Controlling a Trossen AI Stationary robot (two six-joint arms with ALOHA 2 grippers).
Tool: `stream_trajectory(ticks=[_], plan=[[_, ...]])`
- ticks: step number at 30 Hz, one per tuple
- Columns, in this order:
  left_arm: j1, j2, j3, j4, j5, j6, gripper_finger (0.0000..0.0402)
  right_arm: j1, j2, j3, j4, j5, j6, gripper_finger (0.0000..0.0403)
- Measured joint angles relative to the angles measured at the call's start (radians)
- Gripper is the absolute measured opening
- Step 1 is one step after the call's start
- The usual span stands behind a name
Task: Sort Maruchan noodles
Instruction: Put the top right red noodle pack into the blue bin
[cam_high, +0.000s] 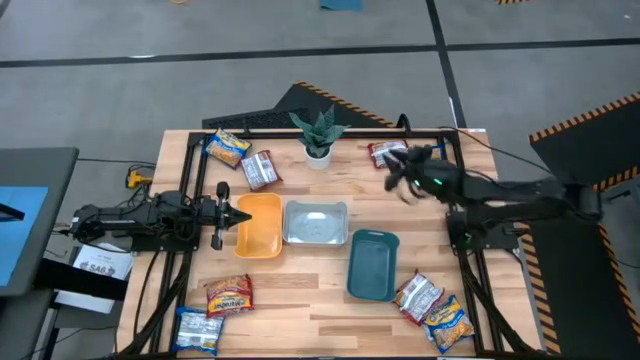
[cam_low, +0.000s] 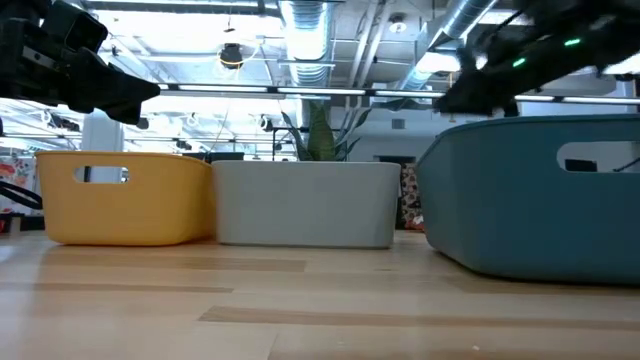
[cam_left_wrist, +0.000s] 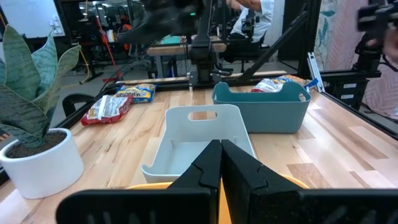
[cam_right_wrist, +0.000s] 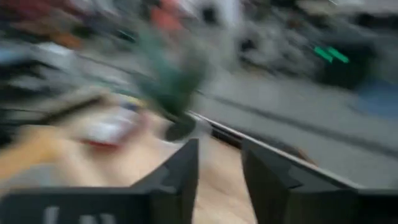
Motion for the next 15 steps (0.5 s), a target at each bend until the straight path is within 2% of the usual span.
stream_trajectory(ticks=[4, 7, 15], plan=[[0.000, 0.000, 0.000, 0.000, 0.000, 0.000, 0.0000, -0.166, 0.186, 0.119, -0.181, 0.020, 0.141, 0.0230], [0.000, 0.000, 0.000, 0.000, 0.000, 0.000, 0.0000, -0.259, 0.299, 0.172, -0.243, -0.003, 0.205, 0.0257], [0.000, 0.000, 0.000, 0.000, 0.000, 0.000, 0.0000, -0.350, 0.504, 0.226, -0.257, -0.018, 0.255, 0.0265]])
